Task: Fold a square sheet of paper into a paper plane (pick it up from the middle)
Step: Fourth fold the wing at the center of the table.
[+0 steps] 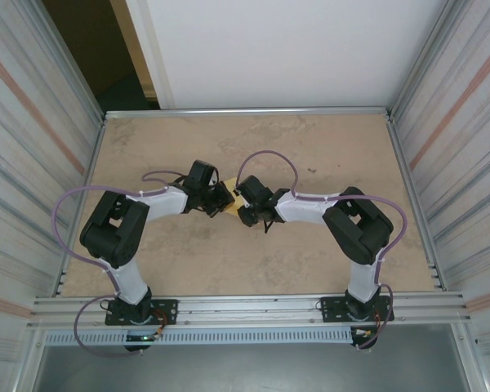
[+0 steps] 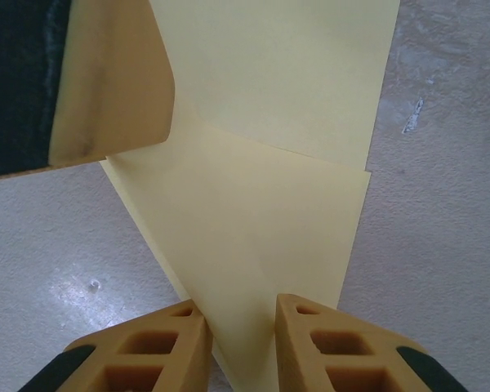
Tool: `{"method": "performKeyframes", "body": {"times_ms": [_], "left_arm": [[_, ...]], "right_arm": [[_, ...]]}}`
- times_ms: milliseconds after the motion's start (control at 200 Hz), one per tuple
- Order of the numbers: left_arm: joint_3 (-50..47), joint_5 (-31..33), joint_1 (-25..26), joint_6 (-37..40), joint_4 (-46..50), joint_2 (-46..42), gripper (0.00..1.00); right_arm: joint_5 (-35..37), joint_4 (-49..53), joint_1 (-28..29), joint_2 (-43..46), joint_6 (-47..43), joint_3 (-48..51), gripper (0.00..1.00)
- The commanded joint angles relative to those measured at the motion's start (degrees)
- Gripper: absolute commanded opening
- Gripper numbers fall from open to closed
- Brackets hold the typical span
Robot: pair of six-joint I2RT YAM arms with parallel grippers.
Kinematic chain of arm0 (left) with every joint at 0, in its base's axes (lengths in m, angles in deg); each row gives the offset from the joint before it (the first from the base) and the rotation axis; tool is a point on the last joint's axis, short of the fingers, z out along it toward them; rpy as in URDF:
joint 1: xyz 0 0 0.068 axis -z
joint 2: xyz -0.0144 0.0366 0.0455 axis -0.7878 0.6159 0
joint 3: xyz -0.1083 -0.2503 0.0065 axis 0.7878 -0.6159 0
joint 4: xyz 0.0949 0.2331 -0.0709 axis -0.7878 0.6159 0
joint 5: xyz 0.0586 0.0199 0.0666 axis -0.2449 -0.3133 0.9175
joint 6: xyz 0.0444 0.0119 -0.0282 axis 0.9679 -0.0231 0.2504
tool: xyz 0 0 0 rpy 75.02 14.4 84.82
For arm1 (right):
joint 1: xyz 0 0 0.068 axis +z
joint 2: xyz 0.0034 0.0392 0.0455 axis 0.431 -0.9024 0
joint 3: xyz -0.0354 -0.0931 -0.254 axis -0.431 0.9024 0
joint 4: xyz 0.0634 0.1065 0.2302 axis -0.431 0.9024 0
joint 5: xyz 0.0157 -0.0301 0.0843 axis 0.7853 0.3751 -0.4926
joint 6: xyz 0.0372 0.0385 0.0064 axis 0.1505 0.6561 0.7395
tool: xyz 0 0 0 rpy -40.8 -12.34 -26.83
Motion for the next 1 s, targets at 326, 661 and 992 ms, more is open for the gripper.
{"method": "performKeyframes", "body": {"times_ms": [326,661,992], "left_arm": [[2.9,1.3,-1.4,2.9,4.5,-3.1,0.17],[2.1,4.0,-5.6,6.3,3.9,-8.5,0.35],[-8.7,0.3,-4.5,4.5,-10.3,-11.7,0.41]], "right_arm": [[-1.4,0.0,0.1,-0.8,-0.7,0.5,0.16],[-15.2,-1.1,-4.6,0.6,4.2,1.6,0.09],[-30.9,-3.9,-9.8,0.6,10.2,3.3,0.08]]}}
